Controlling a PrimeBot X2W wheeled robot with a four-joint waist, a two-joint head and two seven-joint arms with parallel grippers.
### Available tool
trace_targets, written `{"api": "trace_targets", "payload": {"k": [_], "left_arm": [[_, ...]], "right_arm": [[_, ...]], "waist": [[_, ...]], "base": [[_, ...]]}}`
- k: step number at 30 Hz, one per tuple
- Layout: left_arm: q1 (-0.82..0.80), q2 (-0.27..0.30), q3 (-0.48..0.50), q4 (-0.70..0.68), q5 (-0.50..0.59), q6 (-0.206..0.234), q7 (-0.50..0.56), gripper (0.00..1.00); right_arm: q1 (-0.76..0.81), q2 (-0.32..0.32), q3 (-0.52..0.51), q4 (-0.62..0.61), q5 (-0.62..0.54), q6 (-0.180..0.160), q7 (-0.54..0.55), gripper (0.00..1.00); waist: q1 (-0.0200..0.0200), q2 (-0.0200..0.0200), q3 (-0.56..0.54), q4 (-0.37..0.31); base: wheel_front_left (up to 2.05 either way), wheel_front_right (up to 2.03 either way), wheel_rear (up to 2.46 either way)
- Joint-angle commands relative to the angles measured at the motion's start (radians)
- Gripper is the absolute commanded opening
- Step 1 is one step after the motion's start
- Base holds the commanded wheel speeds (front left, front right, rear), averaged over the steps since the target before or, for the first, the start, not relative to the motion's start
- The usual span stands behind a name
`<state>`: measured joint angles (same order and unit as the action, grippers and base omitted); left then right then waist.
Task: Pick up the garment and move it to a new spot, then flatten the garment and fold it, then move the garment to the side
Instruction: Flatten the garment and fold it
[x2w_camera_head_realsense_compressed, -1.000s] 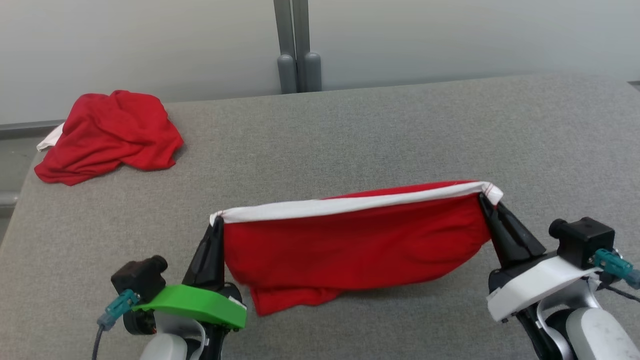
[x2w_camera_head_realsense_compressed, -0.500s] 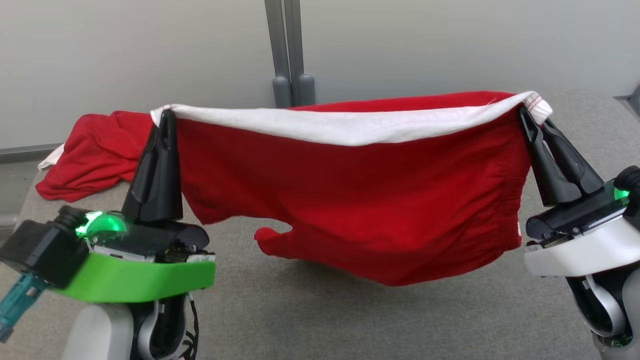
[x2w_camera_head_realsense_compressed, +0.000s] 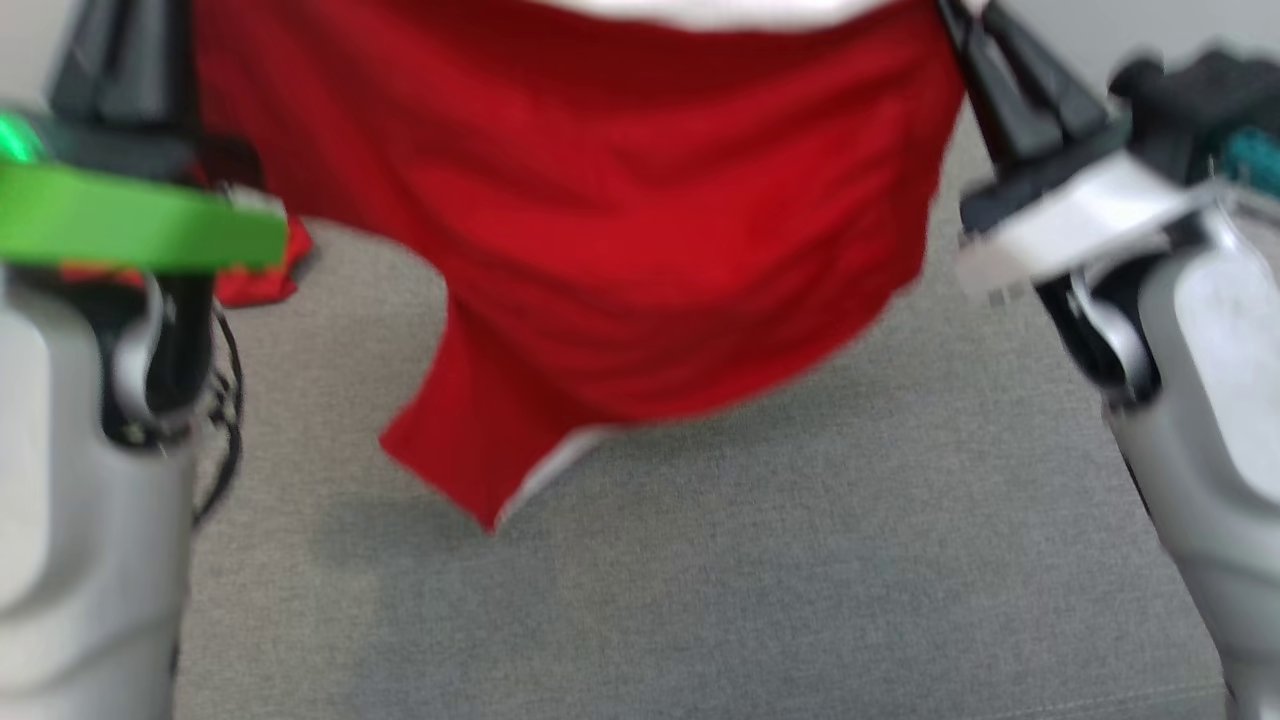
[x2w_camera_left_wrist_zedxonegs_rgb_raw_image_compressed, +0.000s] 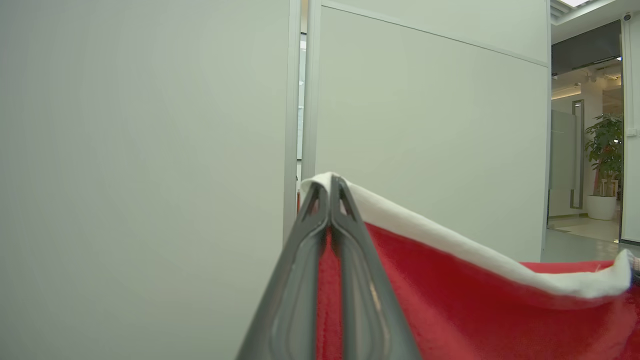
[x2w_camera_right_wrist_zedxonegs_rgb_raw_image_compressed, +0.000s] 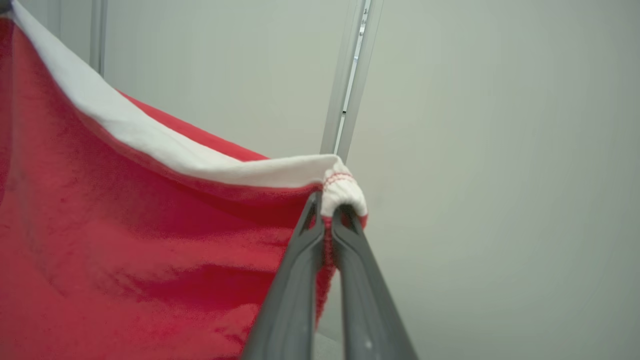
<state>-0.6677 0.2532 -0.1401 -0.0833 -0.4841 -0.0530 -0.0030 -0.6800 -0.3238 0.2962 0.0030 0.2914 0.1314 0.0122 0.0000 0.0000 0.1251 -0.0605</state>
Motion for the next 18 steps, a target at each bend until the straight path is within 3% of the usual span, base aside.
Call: {"api": "trace_targets", "payload": {"k": [1, 6, 12, 18], "left_arm": [[-0.075, 0.012, -0.002, 0.045, 0.018, -0.011, -0.007, 0.00], [-0.352, 0.047, -0.027, 0.243, 0.090, -0.037, -0.069, 0.00], [-0.532, 0.020, -0.073, 0.442, 0.144, -0.052, -0.204, 0.00], [-0.467, -0.026, -0.044, 0.531, 0.095, -0.063, -0.261, 0.00]], "right_arm": [[-0.077, 0.023, 0.009, 0.059, -0.009, -0.001, -0.032, 0.00], [-0.378, 0.118, 0.015, 0.359, -0.094, -0.001, -0.181, 0.00], [-0.590, 0.187, -0.016, 0.632, -0.221, -0.001, -0.273, 0.00], [-0.544, 0.224, -0.045, 0.654, -0.263, -0.001, -0.277, 0.00]], "waist": [[0.0000, 0.0000, 0.134, -0.023], [0.0000, 0.0000, 0.254, -0.043], [0.0000, 0.0000, 0.362, -0.023], [0.0000, 0.0000, 0.457, 0.000]], "base": [[0.00, 0.00, 0.00], [0.00, 0.00, 0.00], [0.00, 0.00, 0.00], [0.00, 0.00, 0.00]]}}
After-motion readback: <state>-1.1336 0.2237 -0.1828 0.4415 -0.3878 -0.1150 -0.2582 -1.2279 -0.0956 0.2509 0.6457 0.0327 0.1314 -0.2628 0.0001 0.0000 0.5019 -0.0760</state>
